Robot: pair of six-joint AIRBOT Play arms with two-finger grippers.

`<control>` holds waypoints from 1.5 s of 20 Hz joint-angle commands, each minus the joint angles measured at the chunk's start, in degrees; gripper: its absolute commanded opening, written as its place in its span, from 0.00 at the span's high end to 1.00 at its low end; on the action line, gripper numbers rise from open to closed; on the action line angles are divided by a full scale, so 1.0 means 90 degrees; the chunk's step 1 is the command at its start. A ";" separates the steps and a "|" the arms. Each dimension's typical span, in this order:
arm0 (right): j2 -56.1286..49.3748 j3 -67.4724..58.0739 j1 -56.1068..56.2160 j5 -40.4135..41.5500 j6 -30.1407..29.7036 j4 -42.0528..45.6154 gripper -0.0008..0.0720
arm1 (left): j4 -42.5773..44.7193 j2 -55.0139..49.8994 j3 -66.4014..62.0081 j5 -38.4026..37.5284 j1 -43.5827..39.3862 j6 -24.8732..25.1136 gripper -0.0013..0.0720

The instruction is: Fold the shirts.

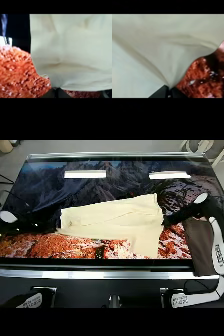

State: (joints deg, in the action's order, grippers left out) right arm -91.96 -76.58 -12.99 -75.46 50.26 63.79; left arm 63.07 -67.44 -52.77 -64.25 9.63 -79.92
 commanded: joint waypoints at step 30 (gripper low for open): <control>0.0840 -0.3672 0.0539 -0.2101 0.0702 0.0998 0.97 | 0.0913 0.0034 -0.3708 -0.1025 -0.0049 -0.0503 0.95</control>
State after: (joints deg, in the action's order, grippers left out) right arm -71.42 -110.89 -11.16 -86.11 53.36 71.13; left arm 71.22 -59.18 -94.08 -72.55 9.43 -85.67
